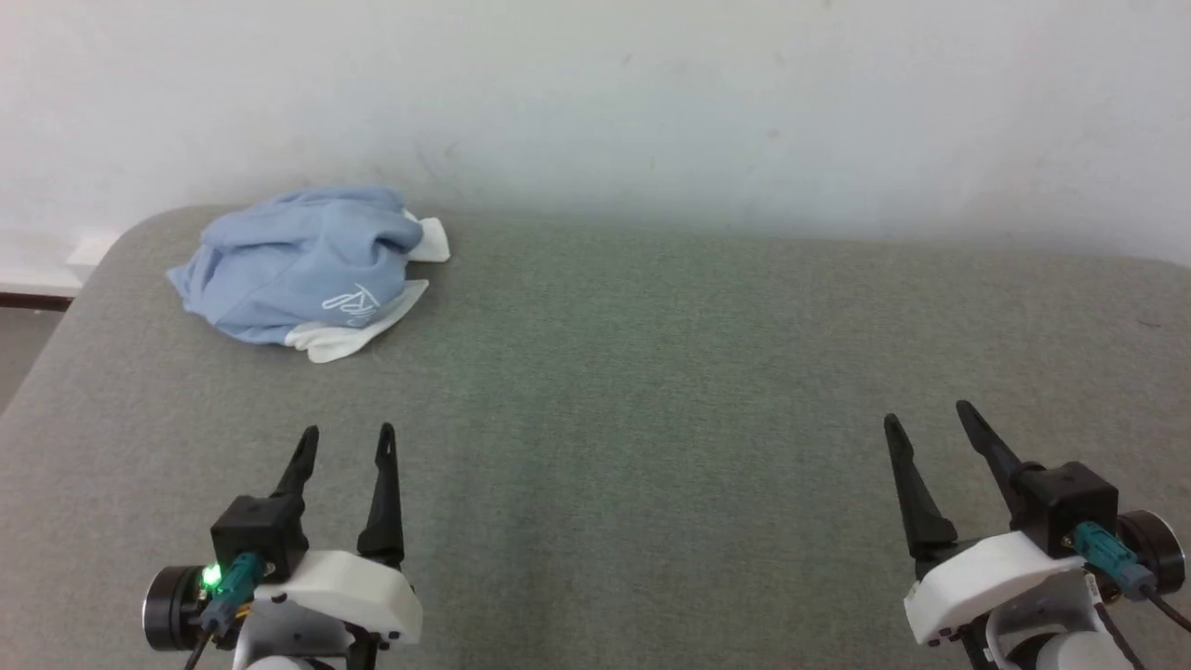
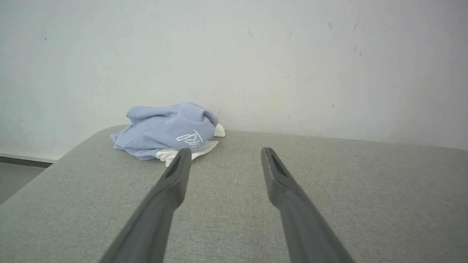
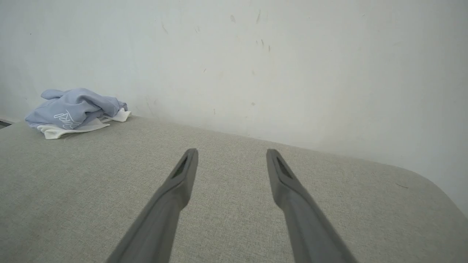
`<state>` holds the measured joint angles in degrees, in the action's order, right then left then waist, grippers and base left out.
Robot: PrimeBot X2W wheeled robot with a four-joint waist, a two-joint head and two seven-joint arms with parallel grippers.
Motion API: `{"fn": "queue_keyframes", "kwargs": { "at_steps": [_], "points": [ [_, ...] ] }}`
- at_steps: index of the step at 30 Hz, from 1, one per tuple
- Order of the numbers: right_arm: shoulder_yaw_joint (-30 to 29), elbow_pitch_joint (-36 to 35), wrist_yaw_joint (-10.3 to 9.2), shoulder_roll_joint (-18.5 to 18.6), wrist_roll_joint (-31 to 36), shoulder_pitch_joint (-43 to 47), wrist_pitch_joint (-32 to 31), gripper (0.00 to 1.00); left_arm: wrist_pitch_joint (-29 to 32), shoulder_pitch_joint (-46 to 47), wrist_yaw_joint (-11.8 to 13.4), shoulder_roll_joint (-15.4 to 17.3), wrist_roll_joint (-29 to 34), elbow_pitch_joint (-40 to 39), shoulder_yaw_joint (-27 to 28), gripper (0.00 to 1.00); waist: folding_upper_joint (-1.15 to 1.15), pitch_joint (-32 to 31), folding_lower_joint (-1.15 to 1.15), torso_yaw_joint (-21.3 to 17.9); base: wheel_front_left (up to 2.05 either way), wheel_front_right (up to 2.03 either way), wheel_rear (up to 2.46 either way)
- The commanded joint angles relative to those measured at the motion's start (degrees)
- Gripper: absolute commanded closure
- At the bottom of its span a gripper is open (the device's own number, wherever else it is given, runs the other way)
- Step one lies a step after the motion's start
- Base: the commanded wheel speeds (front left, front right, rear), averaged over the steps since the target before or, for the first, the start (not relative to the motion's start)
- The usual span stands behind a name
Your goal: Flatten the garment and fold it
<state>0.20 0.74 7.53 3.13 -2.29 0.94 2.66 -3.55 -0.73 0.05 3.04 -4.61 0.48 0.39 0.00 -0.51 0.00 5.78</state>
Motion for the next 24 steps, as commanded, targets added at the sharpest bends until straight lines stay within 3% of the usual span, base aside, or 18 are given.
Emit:
{"fn": "queue_keyframes", "kwargs": {
  "at_steps": [1, 24],
  "points": [
    [0.2, 0.1, -0.01, -0.1, -0.6, 0.2, 0.6, 0.0, -0.5, 0.3, -0.3, 0.0, -0.9, -0.2, 0.6, 0.0, 0.0, -0.2, 0.0, 1.5, 0.0, 0.0, 0.0],
    [2.1, -0.2, -0.02, -0.1, -1.5, 0.1, 1.9, 0.0, -3.2, -0.4, -0.6, -0.1, -4.4, 0.1, 1.7, 0.0, 0.0, 0.1, 0.0, 11.0, 0.0, 0.0, 0.0]
  ]
}}
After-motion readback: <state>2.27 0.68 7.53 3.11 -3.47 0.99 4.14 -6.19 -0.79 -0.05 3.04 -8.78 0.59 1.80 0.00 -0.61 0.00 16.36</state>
